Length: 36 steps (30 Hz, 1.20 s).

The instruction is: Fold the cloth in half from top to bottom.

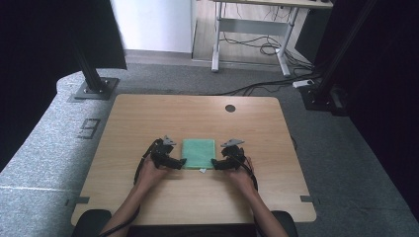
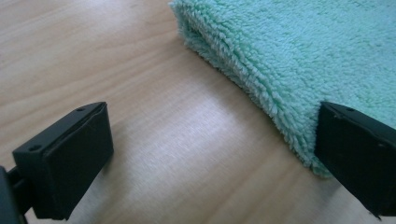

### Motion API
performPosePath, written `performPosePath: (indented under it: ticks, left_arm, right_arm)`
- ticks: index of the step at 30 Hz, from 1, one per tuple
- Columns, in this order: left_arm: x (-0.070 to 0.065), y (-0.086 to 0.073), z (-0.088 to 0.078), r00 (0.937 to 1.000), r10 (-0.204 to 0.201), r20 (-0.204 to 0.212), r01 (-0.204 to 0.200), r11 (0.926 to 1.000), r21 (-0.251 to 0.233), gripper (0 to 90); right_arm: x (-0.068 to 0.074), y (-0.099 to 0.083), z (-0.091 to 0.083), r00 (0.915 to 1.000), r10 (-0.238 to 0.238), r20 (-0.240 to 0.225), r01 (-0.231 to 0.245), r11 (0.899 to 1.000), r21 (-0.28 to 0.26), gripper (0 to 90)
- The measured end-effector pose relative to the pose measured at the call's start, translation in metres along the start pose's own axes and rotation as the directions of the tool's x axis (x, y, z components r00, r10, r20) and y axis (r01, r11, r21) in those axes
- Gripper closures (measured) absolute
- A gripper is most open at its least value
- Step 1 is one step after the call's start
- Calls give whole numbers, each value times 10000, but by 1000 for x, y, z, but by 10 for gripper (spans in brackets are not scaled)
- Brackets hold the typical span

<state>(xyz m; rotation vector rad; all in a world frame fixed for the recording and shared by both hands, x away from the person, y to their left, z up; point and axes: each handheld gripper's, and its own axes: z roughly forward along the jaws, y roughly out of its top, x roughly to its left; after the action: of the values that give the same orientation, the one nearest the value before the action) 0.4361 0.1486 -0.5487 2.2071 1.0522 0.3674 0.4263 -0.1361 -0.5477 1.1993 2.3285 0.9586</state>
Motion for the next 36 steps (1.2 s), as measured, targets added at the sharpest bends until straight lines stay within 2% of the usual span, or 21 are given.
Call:
performPosePath:
  ticks: [3, 10, 13, 16, 19, 22, 30, 32, 36]
  left_arm:
    - [5, 3, 3, 9999, -101, -62, 101, 9999, -21, 0]
    - [7, 4, 3, 9999, -48, 88, 49, 10000, -63, 0]
    - [8, 4, 1, 9998, 99, 181, -96, 9998, -180, 0]
    - [8, 6, -5, 9994, 1, 355, 7, 9997, -237, 0]
    - [5, 7, -16, 9990, 260, 357, -247, 9990, -359, 0]
    - [2, 6, -24, 9982, 287, 523, -263, 9986, -460, 0]
    - [-10, -10, -42, 9964, 659, 543, -640, 9973, -353, 0]
    - [-12, -15, -48, 9961, 775, 423, -758, 9964, -385, 0]
    - [-15, -26, -59, 9962, 756, 439, -733, 9960, -513, 0]
  right_arm:
    - [-2, 2, 3, 9999, 112, -13, -112, 9999, -50, 133]
    - [-5, 1, 4, 9992, 292, -256, -296, 9995, -143, 135]
    - [-6, 2, 3, 9986, 363, -390, -367, 9993, -106, 130]
    - [-6, 2, -1, 9974, 518, -509, -523, 9986, -89, 114]
    - [-5, 2, -5, 9985, 215, -504, -215, 9998, -2, 89]
    - [-3, 3, -11, 9982, 30, -603, -32, 10000, -18, 59]
    - [3, 0, -34, 9968, -533, -591, 529, 9986, -81, 0]
    - [3, -3, -40, 9967, -590, -561, 583, 9982, -145, 0]
    - [2, -12, -50, 9967, -599, -546, 589, 9980, -210, 0]
